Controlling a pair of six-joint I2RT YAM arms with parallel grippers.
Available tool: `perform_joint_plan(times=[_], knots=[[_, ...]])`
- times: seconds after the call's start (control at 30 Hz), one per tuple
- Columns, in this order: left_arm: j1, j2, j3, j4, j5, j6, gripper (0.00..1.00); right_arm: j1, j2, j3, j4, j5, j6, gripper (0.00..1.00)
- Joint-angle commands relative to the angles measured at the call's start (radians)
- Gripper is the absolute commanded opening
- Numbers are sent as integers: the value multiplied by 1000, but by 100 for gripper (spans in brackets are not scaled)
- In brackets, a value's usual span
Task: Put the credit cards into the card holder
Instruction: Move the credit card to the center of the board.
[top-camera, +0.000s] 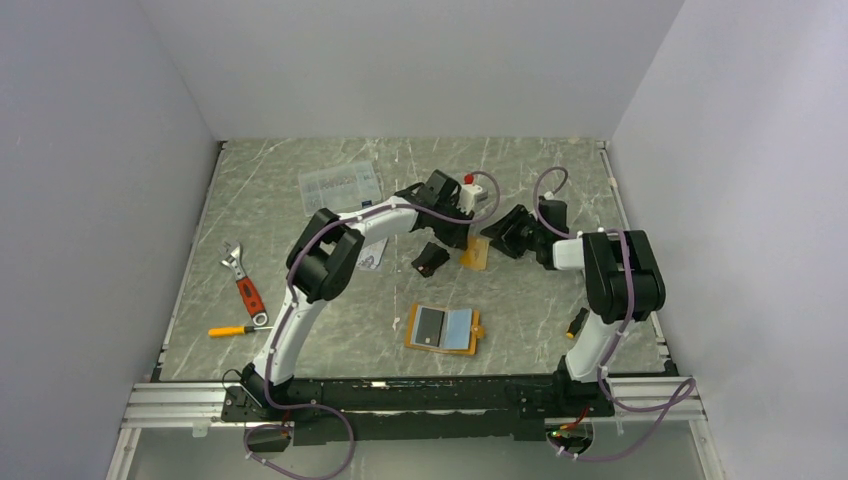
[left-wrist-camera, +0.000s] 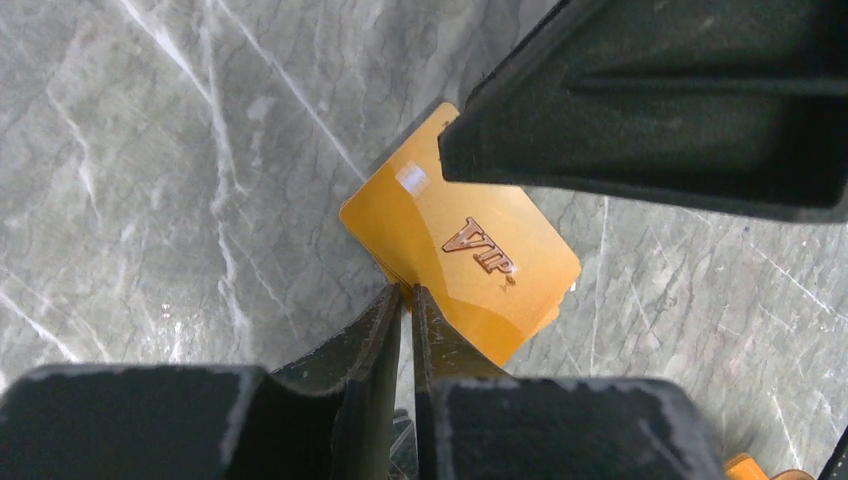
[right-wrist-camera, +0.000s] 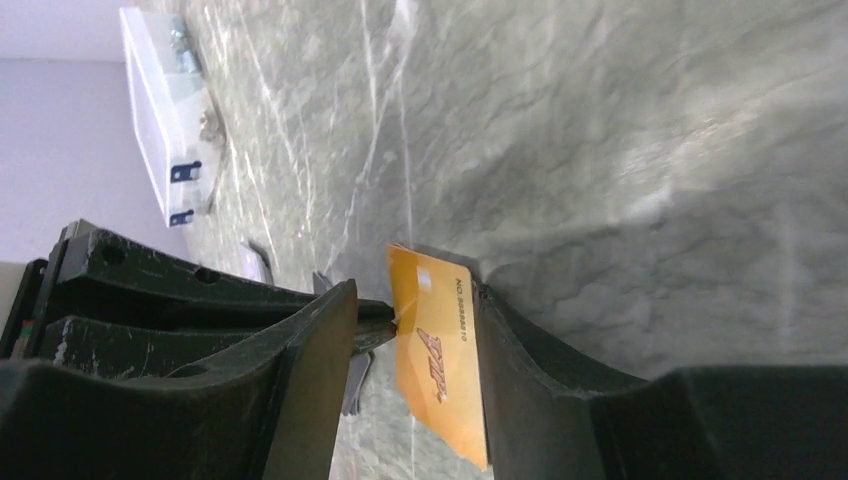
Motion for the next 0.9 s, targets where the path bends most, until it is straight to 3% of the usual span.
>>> perform_joint_plan(times=[0.0,0.3,0.5,0.63,0.87], knots=[[6,-54,-64,-9,-7,4,15,55,57,-114,-108,38,-9,51],[17,-114,-182,7,14,24,15,71,35,-149,-117,51,-1,54],[29,-158,-187,1,37,50,16,31,-35,-179,-157,69,-33,56],[28,-190,-200,31,40,53,16,30,-15,-217,-96,29,-20,54],[12,-126,-158,1,22,111,16,48,17,-219,-59,-20,-23,53]])
